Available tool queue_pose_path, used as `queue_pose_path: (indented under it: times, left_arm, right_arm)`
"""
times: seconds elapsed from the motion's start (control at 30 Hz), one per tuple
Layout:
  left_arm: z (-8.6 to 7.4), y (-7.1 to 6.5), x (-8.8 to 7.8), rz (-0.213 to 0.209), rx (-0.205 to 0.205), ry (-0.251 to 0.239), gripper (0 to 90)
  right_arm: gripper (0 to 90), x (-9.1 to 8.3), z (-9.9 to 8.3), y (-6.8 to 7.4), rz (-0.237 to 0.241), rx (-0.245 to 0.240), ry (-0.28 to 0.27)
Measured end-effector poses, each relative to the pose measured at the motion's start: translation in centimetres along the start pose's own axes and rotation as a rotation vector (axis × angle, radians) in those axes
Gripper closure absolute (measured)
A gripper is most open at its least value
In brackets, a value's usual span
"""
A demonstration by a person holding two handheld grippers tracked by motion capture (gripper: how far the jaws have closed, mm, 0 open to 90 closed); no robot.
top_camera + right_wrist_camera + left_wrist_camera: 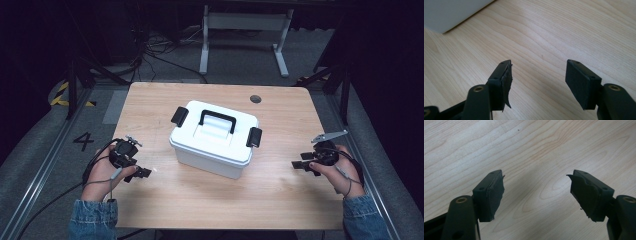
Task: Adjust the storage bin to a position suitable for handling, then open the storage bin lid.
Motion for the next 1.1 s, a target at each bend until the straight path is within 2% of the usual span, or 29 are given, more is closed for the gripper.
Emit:
queue_pose_path:
  times: [0.2, 0.27, 0.57, 0.67, 0.77, 0.93, 0.97, 1.1]
  left_arm:
    - [0.0, -0.1, 0.1, 0.002, 0.024, 0.001, 29.4]
    - [0.1, -0.3, 0.2, -0.008, 0.036, -0.023, 28.9]
    - [0.3, -0.6, 0.2, -0.016, 0.031, -0.045, 28.4]
    - [0.3, -0.7, 0.2, -0.02, 0.035, -0.042, 28.2]
    - [0.4, -0.7, 0.3, -0.023, 0.034, -0.039, 28.1]
    - [0.5, -0.9, 0.4, -0.028, 0.033, -0.04, 28.1]
    - [0.6, -0.9, 0.4, -0.024, 0.042, -0.039, 28.1]
    - [0.6, -1.0, 0.3, -0.035, 0.038, -0.039, 28.0]
  right_arm:
    - [38.6, -0.5, 0.7, 0.4, 0.013, -0.011, -0.025]
    - [38.6, -0.8, 1.0, 0.6, 0.014, -0.018, -0.035]
    - [38.7, -1.9, 2.7, 1.6, 0.048, -0.041, -0.084]
    - [38.7, -2.2, 3.3, 2.0, 0.067, -0.046, -0.099]
    - [38.7, -2.5, 3.9, 2.8, 0.106, -0.044, -0.139]
    - [38.7, -2.9, 5.1, 4.0, 0.118, -0.081, -0.15]
    - [38.7, -2.9, 5.4, 4.2, 0.122, -0.084, -0.152]
    - [39.1, -2.9, 6.6, 5.0, 0.132, -0.093, -0.159]
Point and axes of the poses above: each handheld gripper's, and its own axes: x roughly forward along the jaws, z roughly out of its top, y roughly to its left, the point moved 1 cm from there along x, roughly forward along the jaws, and after that the axes turned 13 degrees about -y, right-handed, at the moved point
